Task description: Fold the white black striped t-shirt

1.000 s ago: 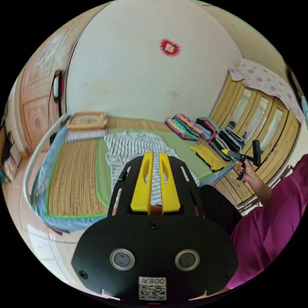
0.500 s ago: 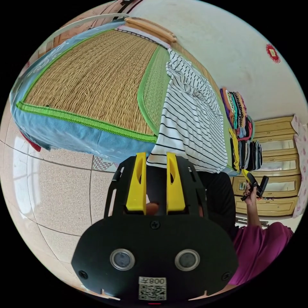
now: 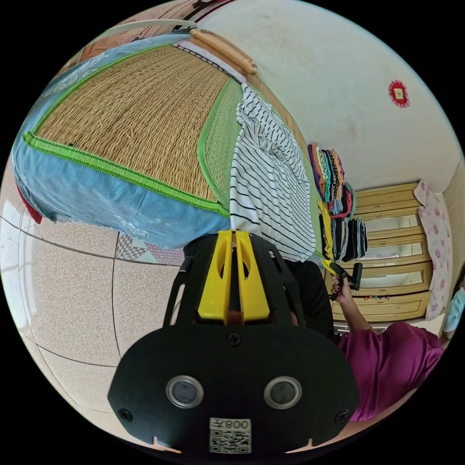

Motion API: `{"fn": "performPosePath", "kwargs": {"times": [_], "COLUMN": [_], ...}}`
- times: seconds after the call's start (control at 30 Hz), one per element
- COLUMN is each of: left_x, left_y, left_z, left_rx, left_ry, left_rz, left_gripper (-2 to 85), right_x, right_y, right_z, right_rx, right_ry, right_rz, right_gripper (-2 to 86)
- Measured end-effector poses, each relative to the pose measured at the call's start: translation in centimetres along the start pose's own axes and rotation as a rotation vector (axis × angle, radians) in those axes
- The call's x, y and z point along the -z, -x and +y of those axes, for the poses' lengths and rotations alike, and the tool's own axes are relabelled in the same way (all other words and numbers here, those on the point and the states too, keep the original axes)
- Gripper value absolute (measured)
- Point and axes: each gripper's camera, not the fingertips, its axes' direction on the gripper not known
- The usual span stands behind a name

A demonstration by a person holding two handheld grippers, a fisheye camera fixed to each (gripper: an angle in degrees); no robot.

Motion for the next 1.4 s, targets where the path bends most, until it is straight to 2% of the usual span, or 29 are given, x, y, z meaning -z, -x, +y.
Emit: {"fn": "performPosePath", "kwargs": {"times": [0.27, 0.63, 0.83, 1.17, 1.4], "left_x": [2.5, 2.8, 2.8, 3.3, 4.1], "left_y": [-0.7, -1.4, -1.6, -2.4, -3.3], "left_z": [0.8, 2.2, 3.0, 4.3, 5.8], "left_rx": [-0.037, -0.016, -0.001, 0.009, -0.001], "left_ry": [0.008, 0.032, 0.036, 0.036, 0.033], "left_rz": [-0.045, -0.073, -0.076, -0.07, -0.055], "left_gripper": [0.9, 0.9, 0.9, 0.9, 0.9], "right_x": [-5.5, -14.1, -16.2, -19.1, -18.4], "right_y": [0.3, 5.5, 5.3, 6.4, 5.5], "right_z": [-2.9, -7.8, -7.2, -7.6, -7.1], "right_rx": [0.041, 0.21, 0.192, 0.214, 0.211], "right_ry": [0.124, 0.311, 0.333, 0.379, 0.378], "right_rz": [0.04, 0.17, 0.107, 0.146, 0.037], "right_gripper": [8.7, 8.1, 7.6, 5.0, 1.1]}}
